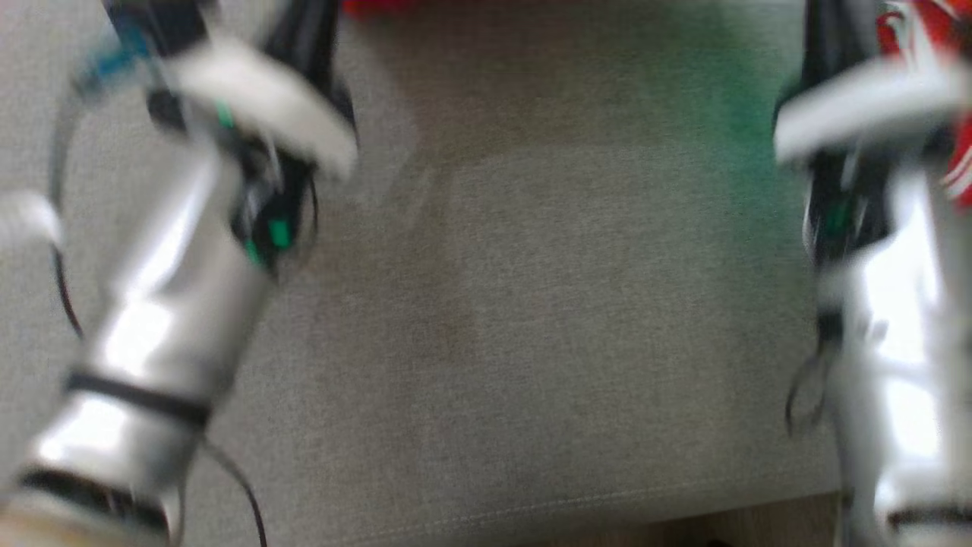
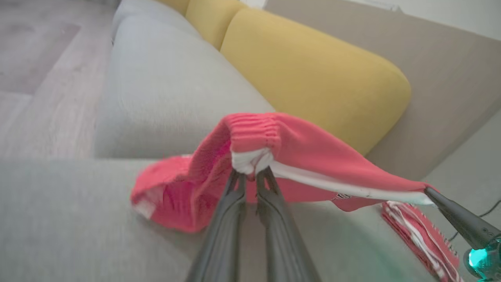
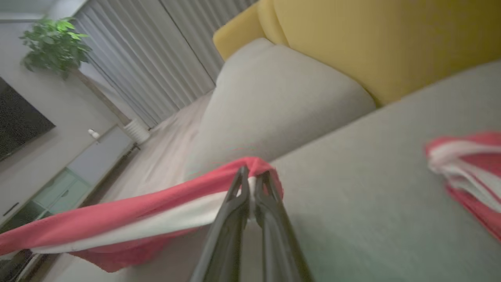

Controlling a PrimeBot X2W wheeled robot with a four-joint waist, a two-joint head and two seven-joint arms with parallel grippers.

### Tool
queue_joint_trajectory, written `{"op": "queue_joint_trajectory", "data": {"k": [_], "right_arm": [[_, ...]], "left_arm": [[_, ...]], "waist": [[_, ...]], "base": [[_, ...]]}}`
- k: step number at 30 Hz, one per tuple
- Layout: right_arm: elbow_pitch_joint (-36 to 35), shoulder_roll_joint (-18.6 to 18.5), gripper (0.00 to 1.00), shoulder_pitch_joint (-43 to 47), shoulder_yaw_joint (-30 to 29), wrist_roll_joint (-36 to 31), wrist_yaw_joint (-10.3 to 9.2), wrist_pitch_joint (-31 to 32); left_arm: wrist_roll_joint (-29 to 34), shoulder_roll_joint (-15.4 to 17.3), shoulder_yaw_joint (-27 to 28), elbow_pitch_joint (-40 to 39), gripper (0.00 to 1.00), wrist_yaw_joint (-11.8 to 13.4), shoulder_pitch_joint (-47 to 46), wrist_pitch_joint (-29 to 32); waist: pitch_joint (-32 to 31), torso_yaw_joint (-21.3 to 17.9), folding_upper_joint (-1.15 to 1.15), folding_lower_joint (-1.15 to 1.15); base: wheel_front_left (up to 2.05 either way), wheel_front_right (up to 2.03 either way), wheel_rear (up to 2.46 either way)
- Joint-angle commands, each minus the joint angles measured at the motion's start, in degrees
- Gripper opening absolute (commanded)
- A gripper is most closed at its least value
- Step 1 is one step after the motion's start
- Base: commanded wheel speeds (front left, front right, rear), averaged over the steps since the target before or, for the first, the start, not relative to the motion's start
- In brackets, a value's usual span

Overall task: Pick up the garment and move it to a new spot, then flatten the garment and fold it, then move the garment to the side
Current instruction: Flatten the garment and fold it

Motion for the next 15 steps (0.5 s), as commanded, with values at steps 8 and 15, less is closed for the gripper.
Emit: {"op": "queue_joint_trajectory", "data": {"k": [8,15], "right_arm": [[-16.2,0.5,0.00,29.6,-0.7,0.4,-0.04,1.1],[-30.3,0.5,0.00,49.8,-4.1,-2.1,-0.04,6.5]], "left_arm": [[0.6,3.4,3.1,-13.9,0.00,0.7,27.4,-1.5],[-0.8,4.4,0.4,-25.5,0.00,4.3,48.2,-1.2]], "waist": [[-7.9,0.3,0.00,0.00],[-13.5,1.6,0.00,0.00]], "base": [[0.00,0.00,0.00],[0.00,0.00,0.00]]}}
